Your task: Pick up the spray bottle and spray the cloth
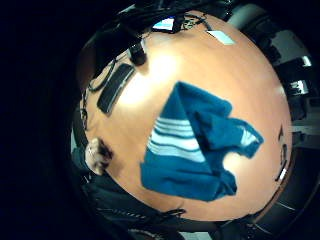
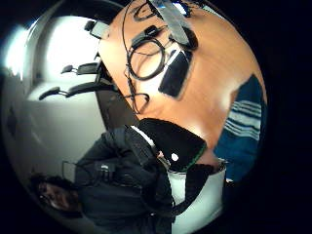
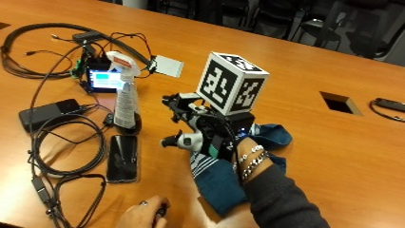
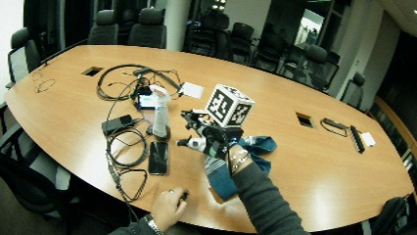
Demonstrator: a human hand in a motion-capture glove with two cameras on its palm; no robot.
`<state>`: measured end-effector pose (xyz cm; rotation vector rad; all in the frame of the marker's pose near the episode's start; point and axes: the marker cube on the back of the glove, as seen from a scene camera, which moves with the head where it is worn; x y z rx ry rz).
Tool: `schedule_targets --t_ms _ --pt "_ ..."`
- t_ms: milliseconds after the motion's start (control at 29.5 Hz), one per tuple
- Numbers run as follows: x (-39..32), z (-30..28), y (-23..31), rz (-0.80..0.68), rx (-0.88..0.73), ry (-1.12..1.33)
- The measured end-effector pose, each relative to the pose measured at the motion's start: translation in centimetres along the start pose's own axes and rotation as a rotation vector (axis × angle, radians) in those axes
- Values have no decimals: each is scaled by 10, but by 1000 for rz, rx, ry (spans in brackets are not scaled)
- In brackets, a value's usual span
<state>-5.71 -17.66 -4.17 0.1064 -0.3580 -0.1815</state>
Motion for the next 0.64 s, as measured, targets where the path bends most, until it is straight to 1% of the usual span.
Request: schedule_targets --t_ms 102,203,373,508,644 --pt "-7 10 22 -26 -35 45" --pt "-7 21 45 -33 -73 36" --pt "1 35 75 21 -94 27" --pt "7 40 88 64 -73 48" --pt "11 41 90 68 -63 38"
